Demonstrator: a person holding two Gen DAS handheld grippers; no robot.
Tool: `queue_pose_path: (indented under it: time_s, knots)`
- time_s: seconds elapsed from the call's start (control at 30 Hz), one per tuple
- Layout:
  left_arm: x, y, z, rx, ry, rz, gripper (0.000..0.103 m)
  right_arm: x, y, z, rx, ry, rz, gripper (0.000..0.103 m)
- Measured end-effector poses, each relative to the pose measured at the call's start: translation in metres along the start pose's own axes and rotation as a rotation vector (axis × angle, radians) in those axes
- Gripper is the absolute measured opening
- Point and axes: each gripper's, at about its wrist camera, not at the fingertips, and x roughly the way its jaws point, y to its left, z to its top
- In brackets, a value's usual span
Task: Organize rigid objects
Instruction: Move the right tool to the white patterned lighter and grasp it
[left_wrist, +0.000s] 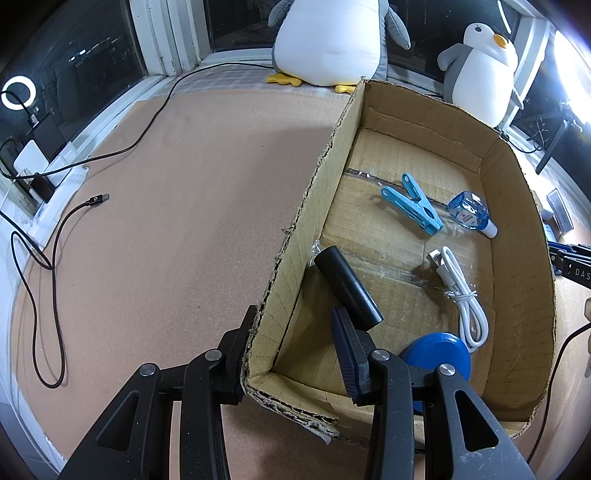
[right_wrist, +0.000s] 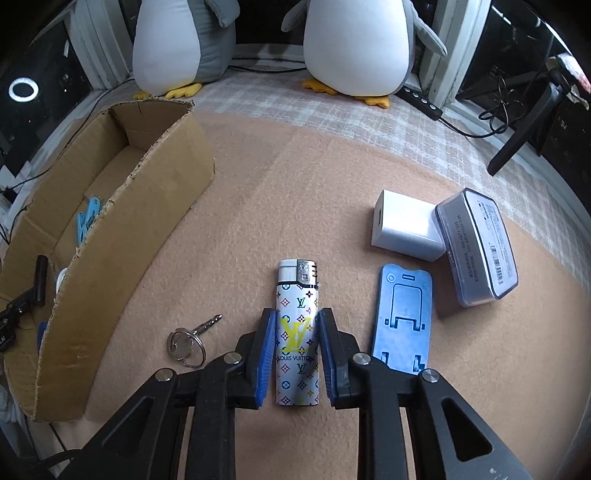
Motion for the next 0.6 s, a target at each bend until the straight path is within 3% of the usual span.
queue_pose_path:
  time_s: [0.33, 0.6]
  knots:
    - [0.0, 0.0, 0.0, -0.002, 0.0, -0.002, 0.042, -0.033, 0.003, -0.003, 0.076, -0.08, 0.039, 0.021]
    - [-0.001, -0.003, 0.0, 0.002, -0.002, 0.0, 0.042, -0.078, 0.055, 0.014, -0.002, -0.178, 0.133, 0.021]
